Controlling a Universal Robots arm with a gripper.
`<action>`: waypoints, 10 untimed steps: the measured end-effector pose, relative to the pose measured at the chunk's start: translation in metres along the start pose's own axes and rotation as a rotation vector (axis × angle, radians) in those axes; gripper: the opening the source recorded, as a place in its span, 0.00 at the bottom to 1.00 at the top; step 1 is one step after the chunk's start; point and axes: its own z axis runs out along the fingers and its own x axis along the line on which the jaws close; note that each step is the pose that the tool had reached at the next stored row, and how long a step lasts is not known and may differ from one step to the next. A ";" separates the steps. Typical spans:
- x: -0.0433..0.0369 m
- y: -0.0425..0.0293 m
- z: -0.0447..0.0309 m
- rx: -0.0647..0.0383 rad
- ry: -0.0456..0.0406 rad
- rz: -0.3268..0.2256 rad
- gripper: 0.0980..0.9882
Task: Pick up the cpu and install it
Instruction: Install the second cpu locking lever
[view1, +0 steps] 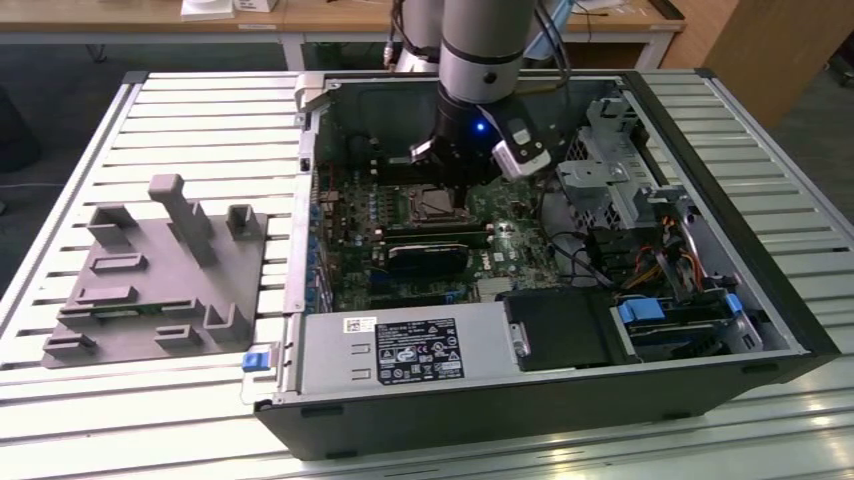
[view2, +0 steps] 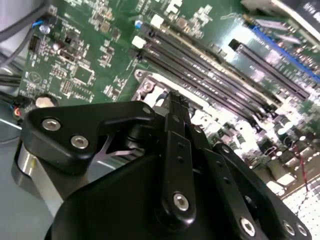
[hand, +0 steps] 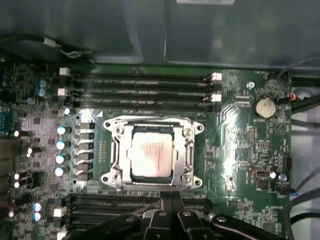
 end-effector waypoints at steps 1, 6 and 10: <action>0.0017 -0.0005 0.0001 0.000 0.0000 0.000 0.01; 0.0073 -0.0037 0.0003 0.000 0.0001 0.000 0.01; 0.0142 -0.0050 0.0007 0.000 0.0000 0.000 0.01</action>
